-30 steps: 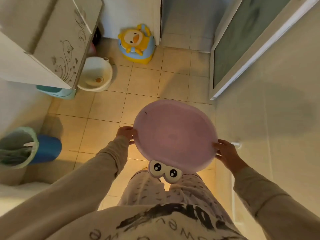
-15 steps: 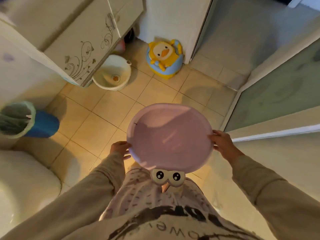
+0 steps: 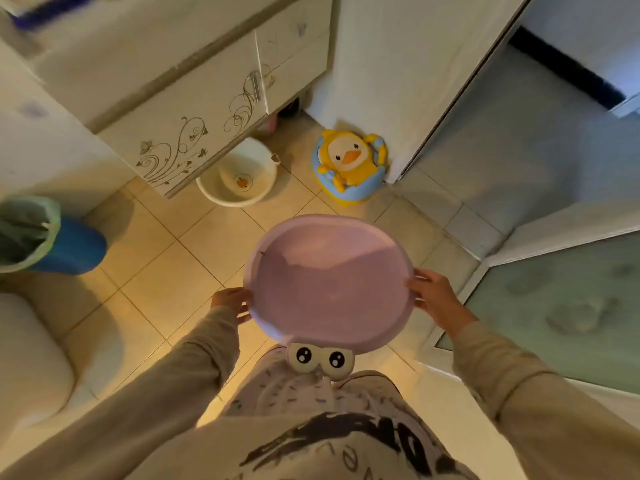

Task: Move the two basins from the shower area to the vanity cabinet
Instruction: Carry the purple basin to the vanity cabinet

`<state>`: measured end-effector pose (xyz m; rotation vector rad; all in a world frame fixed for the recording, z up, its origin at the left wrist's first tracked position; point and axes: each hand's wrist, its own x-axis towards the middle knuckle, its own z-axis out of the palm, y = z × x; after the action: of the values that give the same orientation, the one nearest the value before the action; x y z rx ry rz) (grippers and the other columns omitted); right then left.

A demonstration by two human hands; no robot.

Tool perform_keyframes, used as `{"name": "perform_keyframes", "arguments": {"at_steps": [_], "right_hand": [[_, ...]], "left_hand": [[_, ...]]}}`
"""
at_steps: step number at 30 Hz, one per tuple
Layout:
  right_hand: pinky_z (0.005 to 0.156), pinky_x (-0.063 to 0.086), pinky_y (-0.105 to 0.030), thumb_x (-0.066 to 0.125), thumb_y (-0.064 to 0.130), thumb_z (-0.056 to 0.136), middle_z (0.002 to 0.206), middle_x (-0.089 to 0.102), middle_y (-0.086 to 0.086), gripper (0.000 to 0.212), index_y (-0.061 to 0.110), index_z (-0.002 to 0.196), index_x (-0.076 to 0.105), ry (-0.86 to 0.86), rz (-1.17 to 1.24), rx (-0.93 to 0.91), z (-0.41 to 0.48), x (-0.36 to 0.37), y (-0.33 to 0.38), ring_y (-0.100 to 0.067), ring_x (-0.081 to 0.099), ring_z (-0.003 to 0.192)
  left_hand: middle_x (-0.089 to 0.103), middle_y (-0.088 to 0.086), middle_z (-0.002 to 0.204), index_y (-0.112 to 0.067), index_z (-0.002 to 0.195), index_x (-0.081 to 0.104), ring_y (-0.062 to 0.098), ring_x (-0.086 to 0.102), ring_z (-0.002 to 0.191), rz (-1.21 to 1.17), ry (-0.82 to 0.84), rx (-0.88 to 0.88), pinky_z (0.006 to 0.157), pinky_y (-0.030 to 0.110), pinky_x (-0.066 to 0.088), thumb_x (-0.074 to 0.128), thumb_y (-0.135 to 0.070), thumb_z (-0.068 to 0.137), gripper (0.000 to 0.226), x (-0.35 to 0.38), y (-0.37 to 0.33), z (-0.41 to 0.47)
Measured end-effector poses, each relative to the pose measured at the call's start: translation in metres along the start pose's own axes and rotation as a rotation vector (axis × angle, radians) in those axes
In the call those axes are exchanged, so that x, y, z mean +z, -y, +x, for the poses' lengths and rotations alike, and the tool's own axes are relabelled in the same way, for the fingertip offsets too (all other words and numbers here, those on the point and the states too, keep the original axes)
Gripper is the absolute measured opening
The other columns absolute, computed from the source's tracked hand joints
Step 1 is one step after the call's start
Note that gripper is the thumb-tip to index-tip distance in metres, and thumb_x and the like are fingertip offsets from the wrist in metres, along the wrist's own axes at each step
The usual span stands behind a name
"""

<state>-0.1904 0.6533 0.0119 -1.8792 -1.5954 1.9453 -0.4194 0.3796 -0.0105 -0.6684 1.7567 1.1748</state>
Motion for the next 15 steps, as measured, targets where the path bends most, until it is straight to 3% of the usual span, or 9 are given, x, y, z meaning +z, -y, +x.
{"name": "perform_keyframes", "arguments": {"at_steps": [3, 10, 15], "right_hand": [[0.069, 0.051, -0.034, 0.057, 0.001, 0.085, 0.106, 0.062, -0.016, 0.044, 0.003, 0.129, 0.053, 0.011, 0.039, 0.017, 0.018, -0.001, 0.023, -0.031, 0.059, 0.091], [0.072, 0.052, -0.037, 0.062, 0.006, 0.085, 0.121, 0.061, -0.021, 0.051, 0.007, 0.134, 0.05, 0.054, 0.056, 0.028, 0.063, 0.007, 0.082, -0.037, 0.06, 0.099], [0.062, 0.052, -0.034, 0.063, 0.008, 0.085, 0.107, 0.066, -0.016, 0.049, 0.009, 0.133, 0.051, 0.136, -0.024, 0.027, 0.099, 0.024, 0.129, -0.033, 0.063, 0.086]], "left_hand": [[0.061, 0.008, 0.058, -0.005, 0.098, 0.052, 0.023, 0.051, 0.059, -0.018, 0.01, -0.003, 0.056, 0.03, 0.044, 0.054, 0.006, 0.084, 0.018, 0.018, -0.039, 0.011], [0.055, 0.006, 0.071, -0.007, 0.102, 0.052, 0.02, 0.051, 0.06, -0.039, -0.015, 0.043, 0.055, 0.029, 0.044, 0.053, 0.005, 0.085, 0.02, 0.038, -0.112, 0.021], [0.055, 0.007, 0.07, -0.004, 0.1, 0.053, 0.02, 0.052, 0.06, -0.125, -0.085, 0.014, 0.056, 0.029, 0.045, 0.053, 0.006, 0.086, 0.017, 0.038, -0.126, 0.028]]}}
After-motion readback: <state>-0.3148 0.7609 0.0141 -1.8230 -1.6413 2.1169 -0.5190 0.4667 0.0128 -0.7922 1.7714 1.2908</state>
